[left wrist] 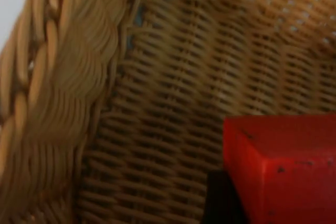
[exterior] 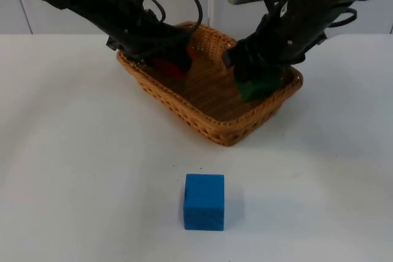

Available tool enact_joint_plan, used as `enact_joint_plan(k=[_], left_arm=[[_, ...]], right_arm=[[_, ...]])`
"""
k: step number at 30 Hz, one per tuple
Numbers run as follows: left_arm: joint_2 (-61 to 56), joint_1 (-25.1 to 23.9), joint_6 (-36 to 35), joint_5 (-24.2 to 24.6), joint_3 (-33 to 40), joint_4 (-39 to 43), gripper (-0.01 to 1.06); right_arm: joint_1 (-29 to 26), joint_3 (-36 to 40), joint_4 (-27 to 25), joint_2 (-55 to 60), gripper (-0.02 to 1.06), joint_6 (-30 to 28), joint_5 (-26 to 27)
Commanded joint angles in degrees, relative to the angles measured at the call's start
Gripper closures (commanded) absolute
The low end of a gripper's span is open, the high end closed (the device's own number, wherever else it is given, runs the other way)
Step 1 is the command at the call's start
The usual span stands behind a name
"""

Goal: Pick up one cube with each hand and place exactly two cubes into the same basket, leaving the remaining cube outside.

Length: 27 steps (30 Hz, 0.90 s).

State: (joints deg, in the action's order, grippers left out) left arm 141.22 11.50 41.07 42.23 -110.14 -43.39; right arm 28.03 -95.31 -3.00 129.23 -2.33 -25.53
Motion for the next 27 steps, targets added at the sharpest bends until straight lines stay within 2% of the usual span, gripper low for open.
enact_joint_plan(k=[1, 9, 12, 13, 15, 16, 17, 18, 20, 23, 24, 27], left_arm=[[-0.12, 0.19, 0.25, -0.31, -0.47, -1.56, 1.05], [-0.12, 0.19, 0.25, 0.40, -0.47, -1.56, 1.05], [-0.12, 0.19, 0.25, 0.73, -0.47, -1.46, 1.02], [-0.12, 0.19, 0.25, 0.73, -0.47, -1.46, 1.02], [-0.12, 0.19, 0.25, 0.73, -0.47, -1.46, 0.93], [-0.12, 0.19, 0.25, 0.89, -0.47, -1.46, 0.82], [-0.12, 0.19, 0.25, 1.01, -0.47, -1.46, 0.73], [-0.12, 0.19, 0.25, 1.01, -0.47, -1.46, 0.73], [-0.12, 0.19, 0.25, 1.43, -0.47, -1.35, 0.55], [-0.53, 0.19, 0.25, 2.52, -0.47, -1.35, 0.29], [-0.53, 0.19, 0.25, 2.52, -0.47, -1.35, 0.29], [-1.66, -0.04, 0.25, 2.77, -0.47, -1.20, 0.16]], right_arm=[[-0.13, -0.22, -0.34, 0.14, 1.05, -0.27, 1.41], [-0.13, -0.22, -0.60, 0.47, 1.03, -0.67, 1.84], [-0.13, -0.22, -0.60, 0.47, 0.86, -0.67, 1.99], [-0.13, -0.22, -0.60, 0.47, 0.86, -0.67, 1.99], [-0.13, -0.22, -0.60, 0.47, 0.69, -0.67, 1.99], [-0.13, -0.22, -0.60, 0.47, 0.56, -0.67, 1.99], [-0.13, -0.22, -0.60, 0.47, 0.50, -0.67, 1.99], [-0.13, -0.22, -0.60, 0.47, 0.50, -0.67, 1.99], [-0.13, -0.22, -0.60, 0.47, 0.39, -0.67, 1.99], [-0.13, -0.22, -0.60, -0.35, 0.37, -0.67, 1.77], [-0.13, -0.22, -0.60, -0.35, 0.37, -0.67, 1.77], [-0.13, -0.22, -0.23, -2.52, 0.38, -0.67, 1.77]])
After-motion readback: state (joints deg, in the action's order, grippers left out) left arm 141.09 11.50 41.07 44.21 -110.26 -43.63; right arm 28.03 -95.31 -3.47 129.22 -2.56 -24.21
